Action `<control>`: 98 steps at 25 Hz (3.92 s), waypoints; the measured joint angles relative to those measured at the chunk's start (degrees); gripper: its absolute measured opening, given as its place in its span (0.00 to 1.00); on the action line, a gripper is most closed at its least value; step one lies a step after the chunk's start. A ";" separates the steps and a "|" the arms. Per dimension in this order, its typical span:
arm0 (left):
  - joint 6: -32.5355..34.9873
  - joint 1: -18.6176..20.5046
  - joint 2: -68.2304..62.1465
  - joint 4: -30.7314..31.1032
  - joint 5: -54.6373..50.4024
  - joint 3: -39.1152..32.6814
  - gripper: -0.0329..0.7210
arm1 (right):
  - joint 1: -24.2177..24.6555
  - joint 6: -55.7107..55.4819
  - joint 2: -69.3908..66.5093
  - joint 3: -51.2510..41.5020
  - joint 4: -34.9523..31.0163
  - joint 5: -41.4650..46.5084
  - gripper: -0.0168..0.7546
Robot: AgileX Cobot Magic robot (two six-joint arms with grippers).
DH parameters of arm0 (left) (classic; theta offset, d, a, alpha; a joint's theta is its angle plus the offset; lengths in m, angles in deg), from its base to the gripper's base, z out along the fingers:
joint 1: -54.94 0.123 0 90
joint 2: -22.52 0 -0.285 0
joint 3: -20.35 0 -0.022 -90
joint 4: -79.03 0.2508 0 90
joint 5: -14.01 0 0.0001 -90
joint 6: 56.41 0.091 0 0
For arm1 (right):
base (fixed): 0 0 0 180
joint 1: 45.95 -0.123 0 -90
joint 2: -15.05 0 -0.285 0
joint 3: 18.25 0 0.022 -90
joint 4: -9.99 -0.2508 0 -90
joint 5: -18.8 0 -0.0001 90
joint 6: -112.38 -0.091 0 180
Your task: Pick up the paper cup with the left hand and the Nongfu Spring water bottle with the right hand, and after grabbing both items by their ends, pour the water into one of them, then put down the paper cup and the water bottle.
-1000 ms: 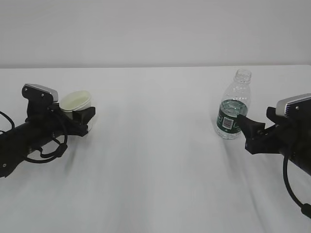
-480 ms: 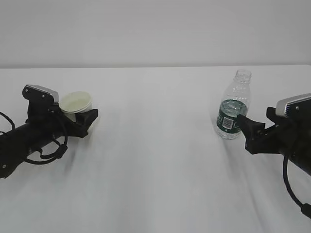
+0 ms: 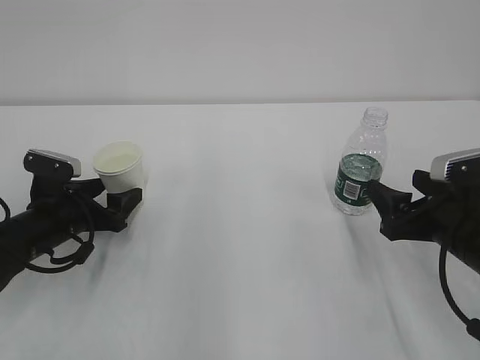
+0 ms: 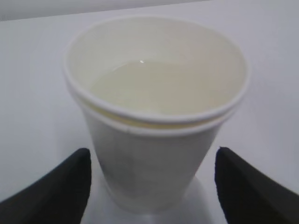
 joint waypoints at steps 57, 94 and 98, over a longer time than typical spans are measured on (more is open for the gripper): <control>-9.68 0.00 23.16 -2.83 0.00 -17.24 0.82 | 0.00 -4.30 13.14 -6.20 -0.45 0.16 0.79; -12.74 0.00 44.09 -2.77 -4.69 -19.29 0.80 | 0.00 -5.63 38.79 -6.83 -0.34 23.24 0.79; -12.74 0.00 46.95 -2.52 -7.15 -19.29 0.80 | 0.00 -5.72 41.39 -6.83 -0.34 25.67 0.79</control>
